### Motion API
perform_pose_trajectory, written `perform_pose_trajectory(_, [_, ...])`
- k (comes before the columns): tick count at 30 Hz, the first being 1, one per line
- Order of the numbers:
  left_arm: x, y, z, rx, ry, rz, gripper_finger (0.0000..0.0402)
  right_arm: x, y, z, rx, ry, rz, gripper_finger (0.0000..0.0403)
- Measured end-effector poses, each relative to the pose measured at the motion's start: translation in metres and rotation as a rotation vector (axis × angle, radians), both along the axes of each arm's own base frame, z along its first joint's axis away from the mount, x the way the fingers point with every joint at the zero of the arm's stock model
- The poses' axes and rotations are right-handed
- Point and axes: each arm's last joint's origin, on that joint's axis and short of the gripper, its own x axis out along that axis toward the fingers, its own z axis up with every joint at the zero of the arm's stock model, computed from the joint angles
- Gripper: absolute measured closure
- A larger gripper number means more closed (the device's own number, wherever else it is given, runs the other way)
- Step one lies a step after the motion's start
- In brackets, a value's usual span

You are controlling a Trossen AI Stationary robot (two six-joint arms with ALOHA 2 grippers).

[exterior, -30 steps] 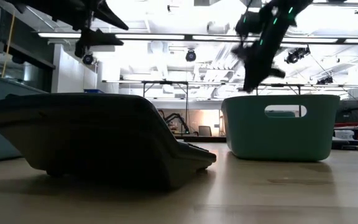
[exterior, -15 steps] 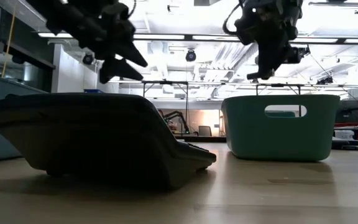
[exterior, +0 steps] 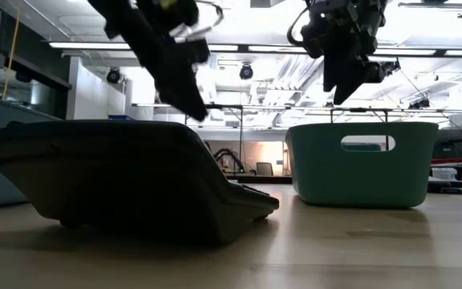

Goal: Sort batteries
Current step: Put the silver battery into the dark blue bin

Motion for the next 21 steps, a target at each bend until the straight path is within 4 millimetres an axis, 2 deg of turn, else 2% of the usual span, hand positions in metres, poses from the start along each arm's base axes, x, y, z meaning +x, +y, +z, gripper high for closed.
perform_pose_trajectory(4, [0.015,0.005,-0.030,0.021,0.111,0.030,0.0223,-0.002,-0.003,0.002,0.016,-0.005,-0.003,0.0223])
perform_pose_trajectory(11, [0.049,0.015,-0.063,0.027,0.181,0.131,0.0223,-0.003,-0.006,0.002,0.012,-0.001,-0.005,0.0222])
perform_pose_trajectory(16, [0.056,0.028,-0.094,-0.009,0.263,0.228,0.0223,-0.003,-0.006,0.002,0.009,-0.001,0.006,0.0222])
perform_pose_trajectory(21, [0.054,0.040,-0.112,-0.142,0.294,0.267,0.0239,-0.003,-0.006,0.002,0.008,-0.005,0.006,0.0222])
